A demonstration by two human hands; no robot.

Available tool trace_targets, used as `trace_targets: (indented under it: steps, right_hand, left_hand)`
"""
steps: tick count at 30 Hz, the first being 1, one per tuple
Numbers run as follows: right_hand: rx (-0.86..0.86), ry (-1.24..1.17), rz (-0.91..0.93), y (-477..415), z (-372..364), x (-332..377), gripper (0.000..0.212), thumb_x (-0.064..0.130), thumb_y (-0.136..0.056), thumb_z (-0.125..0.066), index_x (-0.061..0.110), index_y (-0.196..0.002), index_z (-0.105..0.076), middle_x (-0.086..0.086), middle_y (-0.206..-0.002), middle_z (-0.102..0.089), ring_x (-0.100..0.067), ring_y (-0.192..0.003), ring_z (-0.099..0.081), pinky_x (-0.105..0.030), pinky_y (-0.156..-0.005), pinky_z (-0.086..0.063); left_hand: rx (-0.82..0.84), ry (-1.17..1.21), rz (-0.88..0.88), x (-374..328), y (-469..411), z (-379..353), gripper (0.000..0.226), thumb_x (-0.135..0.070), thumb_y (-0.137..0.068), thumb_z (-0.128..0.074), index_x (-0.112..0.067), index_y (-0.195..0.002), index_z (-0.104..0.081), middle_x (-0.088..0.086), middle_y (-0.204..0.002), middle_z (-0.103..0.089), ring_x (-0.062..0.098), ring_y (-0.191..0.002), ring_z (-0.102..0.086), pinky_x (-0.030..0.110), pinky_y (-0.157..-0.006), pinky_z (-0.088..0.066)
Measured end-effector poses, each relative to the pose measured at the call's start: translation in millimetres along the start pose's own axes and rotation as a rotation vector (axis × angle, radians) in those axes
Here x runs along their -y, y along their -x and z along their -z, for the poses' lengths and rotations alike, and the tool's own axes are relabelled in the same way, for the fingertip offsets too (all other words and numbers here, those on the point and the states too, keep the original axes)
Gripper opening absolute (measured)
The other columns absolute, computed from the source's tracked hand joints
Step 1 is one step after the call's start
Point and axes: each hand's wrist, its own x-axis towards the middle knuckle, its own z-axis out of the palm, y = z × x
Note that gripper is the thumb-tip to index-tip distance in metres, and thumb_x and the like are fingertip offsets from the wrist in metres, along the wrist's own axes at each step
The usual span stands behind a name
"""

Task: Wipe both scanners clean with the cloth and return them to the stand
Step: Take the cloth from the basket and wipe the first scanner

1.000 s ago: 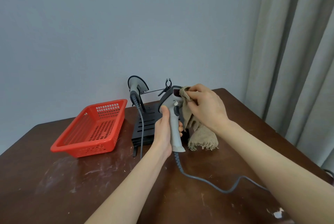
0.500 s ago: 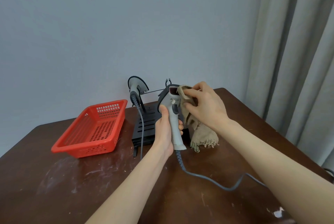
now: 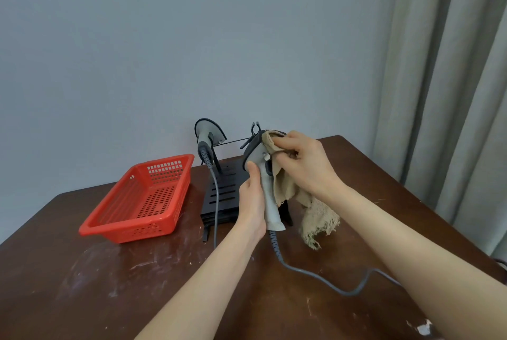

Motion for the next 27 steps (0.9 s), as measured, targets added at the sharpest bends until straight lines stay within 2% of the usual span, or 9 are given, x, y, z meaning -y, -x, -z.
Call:
trace_targets:
  steps: [2, 5, 7, 13, 16, 18, 21, 23, 27]
  right_hand:
    - [0.005, 0.066, 0.005, -2, 1, -4, 0.037, 0.012, -0.086, -0.052, 0.035, -0.108, -0.07, 0.003, -0.08, -0.051, -0.01, -0.073, -0.05, -0.022, -0.066, -0.039]
    - [0.002, 0.251, -0.057, -4, 7, -14, 0.041, 0.013, -0.086, -0.048, 0.037, -0.115, -0.065, 0.003, -0.08, -0.047, -0.018, -0.075, -0.05, -0.03, -0.065, -0.037]
    - [-0.007, 0.331, -0.08, -3, 10, -17, 0.039, 0.016, -0.088, -0.047, 0.037, -0.116, -0.064, 0.001, -0.08, -0.046, -0.022, -0.074, -0.05, -0.03, -0.063, -0.033]
    - [-0.046, 0.294, -0.043, -2, 7, -8, 0.027, 0.017, -0.086, -0.052, 0.028, -0.101, -0.072, -0.001, -0.076, -0.051, -0.021, -0.071, -0.051, -0.03, -0.063, -0.037]
    - [0.028, 0.081, 0.015, -2, 8, 3, 0.029, 0.012, -0.084, -0.055, 0.029, -0.099, -0.074, 0.001, -0.074, -0.052, -0.01, -0.069, -0.049, -0.015, -0.063, -0.035]
    - [0.057, 0.097, 0.013, -3, 8, 4, 0.032, 0.012, -0.082, -0.054, 0.034, -0.098, -0.072, 0.002, -0.073, -0.051, -0.01, -0.07, -0.049, -0.018, -0.063, -0.035]
    - [0.064, 0.275, -0.04, -4, 11, -5, 0.036, 0.013, -0.081, -0.05, 0.035, -0.102, -0.069, -0.001, -0.074, -0.051, -0.021, -0.072, -0.049, -0.03, -0.063, -0.035]
    - [0.046, 0.299, -0.086, -4, 14, -11, 0.034, 0.013, -0.082, -0.05, 0.032, -0.102, -0.07, 0.0, -0.072, -0.049, -0.024, -0.073, -0.049, -0.031, -0.064, -0.036]
    - [0.024, 0.146, -0.05, -4, 11, -2, 0.024, 0.009, -0.081, -0.053, 0.027, -0.077, -0.069, -0.003, -0.068, -0.049, -0.019, -0.068, -0.047, -0.029, -0.064, -0.034]
  left_hand:
    - [0.0, 0.007, 0.001, -1, -1, 0, 0.069, -0.066, -0.089, -0.036, -0.007, -0.101, -0.068, 0.012, -0.09, -0.073, 0.026, -0.082, -0.069, 0.04, -0.079, -0.055]
    - [0.013, 0.082, 0.016, -6, 3, 1, 0.063, -0.062, -0.09, -0.036, -0.005, -0.087, -0.062, 0.006, -0.057, -0.059, 0.017, -0.048, -0.053, 0.029, -0.048, -0.047]
    - [0.017, 0.11, 0.018, -7, 3, 2, 0.062, -0.061, -0.091, -0.037, -0.004, -0.091, -0.06, 0.004, -0.053, -0.054, 0.014, -0.043, -0.047, 0.025, -0.043, -0.04]
    - [0.011, 0.056, -0.005, -3, 5, -1, 0.059, -0.059, -0.093, -0.036, -0.006, -0.086, -0.06, 0.004, -0.053, -0.055, 0.015, -0.044, -0.049, 0.025, -0.043, -0.042]
    - [-0.017, 0.002, -0.025, -1, 4, -1, 0.061, -0.062, -0.092, -0.036, -0.007, -0.084, -0.064, 0.006, -0.065, -0.063, 0.019, -0.058, -0.059, 0.031, -0.056, -0.048]
    - [-0.028, 0.002, -0.021, -2, 4, 0, 0.061, -0.062, -0.092, -0.036, -0.008, -0.087, -0.065, 0.006, -0.07, -0.066, 0.019, -0.063, -0.062, 0.032, -0.061, -0.049]
    - [-0.011, 0.077, -0.001, -6, 6, 1, 0.059, -0.06, -0.092, -0.036, -0.006, -0.085, -0.06, 0.003, -0.053, -0.056, 0.014, -0.044, -0.051, 0.025, -0.045, -0.043]
    - [-0.006, 0.085, -0.003, -8, 6, 2, 0.059, -0.06, -0.092, -0.037, -0.005, -0.088, -0.058, 0.003, -0.051, -0.054, 0.013, -0.042, -0.047, 0.024, -0.042, -0.04]
    - [-0.015, 0.029, -0.022, -8, 7, 0, 0.059, -0.059, -0.093, -0.035, -0.007, -0.085, -0.06, 0.003, -0.054, -0.056, 0.014, -0.045, -0.05, 0.025, -0.044, -0.042]
